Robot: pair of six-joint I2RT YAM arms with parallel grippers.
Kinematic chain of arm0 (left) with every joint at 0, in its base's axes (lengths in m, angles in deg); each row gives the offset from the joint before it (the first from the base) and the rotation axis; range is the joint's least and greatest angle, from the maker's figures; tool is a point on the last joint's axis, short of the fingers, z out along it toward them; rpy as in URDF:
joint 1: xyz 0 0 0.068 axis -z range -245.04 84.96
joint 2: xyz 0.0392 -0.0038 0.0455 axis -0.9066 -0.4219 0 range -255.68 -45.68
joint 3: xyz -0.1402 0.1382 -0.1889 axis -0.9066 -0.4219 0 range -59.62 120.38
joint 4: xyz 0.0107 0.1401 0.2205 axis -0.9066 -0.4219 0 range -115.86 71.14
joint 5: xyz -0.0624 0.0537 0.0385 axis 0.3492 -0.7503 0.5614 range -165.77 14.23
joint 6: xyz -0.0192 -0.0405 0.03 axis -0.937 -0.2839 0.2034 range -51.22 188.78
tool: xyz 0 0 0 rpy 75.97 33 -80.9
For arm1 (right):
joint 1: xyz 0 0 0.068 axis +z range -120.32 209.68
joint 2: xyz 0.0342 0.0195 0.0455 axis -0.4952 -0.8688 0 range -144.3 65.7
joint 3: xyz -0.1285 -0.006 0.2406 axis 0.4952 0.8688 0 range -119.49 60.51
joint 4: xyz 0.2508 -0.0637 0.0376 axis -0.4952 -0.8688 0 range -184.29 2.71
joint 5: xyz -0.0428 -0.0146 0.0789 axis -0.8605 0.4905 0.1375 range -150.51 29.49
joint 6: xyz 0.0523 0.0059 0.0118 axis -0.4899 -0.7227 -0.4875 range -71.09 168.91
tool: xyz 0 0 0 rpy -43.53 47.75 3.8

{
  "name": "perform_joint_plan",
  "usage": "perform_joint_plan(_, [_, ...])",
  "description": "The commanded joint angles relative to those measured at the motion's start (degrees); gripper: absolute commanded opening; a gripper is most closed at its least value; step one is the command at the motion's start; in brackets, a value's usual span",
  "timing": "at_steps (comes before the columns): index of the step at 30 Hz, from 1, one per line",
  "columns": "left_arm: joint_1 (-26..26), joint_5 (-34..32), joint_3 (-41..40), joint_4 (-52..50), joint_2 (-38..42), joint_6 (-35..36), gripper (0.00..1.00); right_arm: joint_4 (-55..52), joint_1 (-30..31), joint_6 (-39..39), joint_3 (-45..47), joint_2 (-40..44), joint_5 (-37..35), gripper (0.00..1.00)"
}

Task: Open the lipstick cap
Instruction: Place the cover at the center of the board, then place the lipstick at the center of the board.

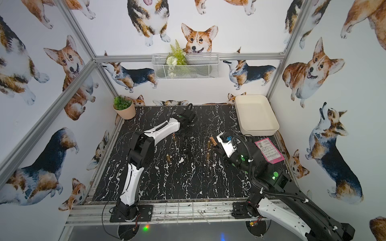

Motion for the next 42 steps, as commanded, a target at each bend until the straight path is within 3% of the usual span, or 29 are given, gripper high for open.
perform_joint_plan(1, [-0.25, -1.29, 2.58, -3.56, 2.48, 0.31, 0.53, 1.05, 0.04, 0.58, 0.07, 0.21, -0.26, 0.0])
perform_joint_plan(7, [-0.92, 4.14, 5.45, -9.07, 8.92, 1.6, 0.59, 2.39, 0.06, 1.64, 0.33, -0.81, -0.49, 0.0])
perform_joint_plan(12, [-1.16, 17.94, 7.73, -14.0, 14.91, 2.47, 0.59, 4.22, 0.04, 2.4, 0.92, -2.49, -0.71, 0.0])
perform_joint_plan(17, [-1.29, 34.21, 1.91, -10.57, 23.11, 0.17, 0.57, 7.17, 0.04, 2.06, 2.01, -3.55, 0.05, 0.0])
perform_joint_plan(22, [-0.05, 45.26, -2.15, -7.32, 28.61, -1.07, 0.56, 8.7, 0.05, 1.91, 1.87, -5.32, 1.16, 0.0])
perform_joint_plan(37, [5.45, 52.34, -0.37, -5.04, 29.02, -0.98, 0.61, 9.6, 0.13, 0.94, 2.06, -7.91, 2.63, 0.0])
perform_joint_plan(42, [7.22, 52.95, -0.7, -4.47, 28.55, -1.06, 0.53, 10.22, 0.13, 0.6, 2.44, -8.49, 2.71, 0.0])
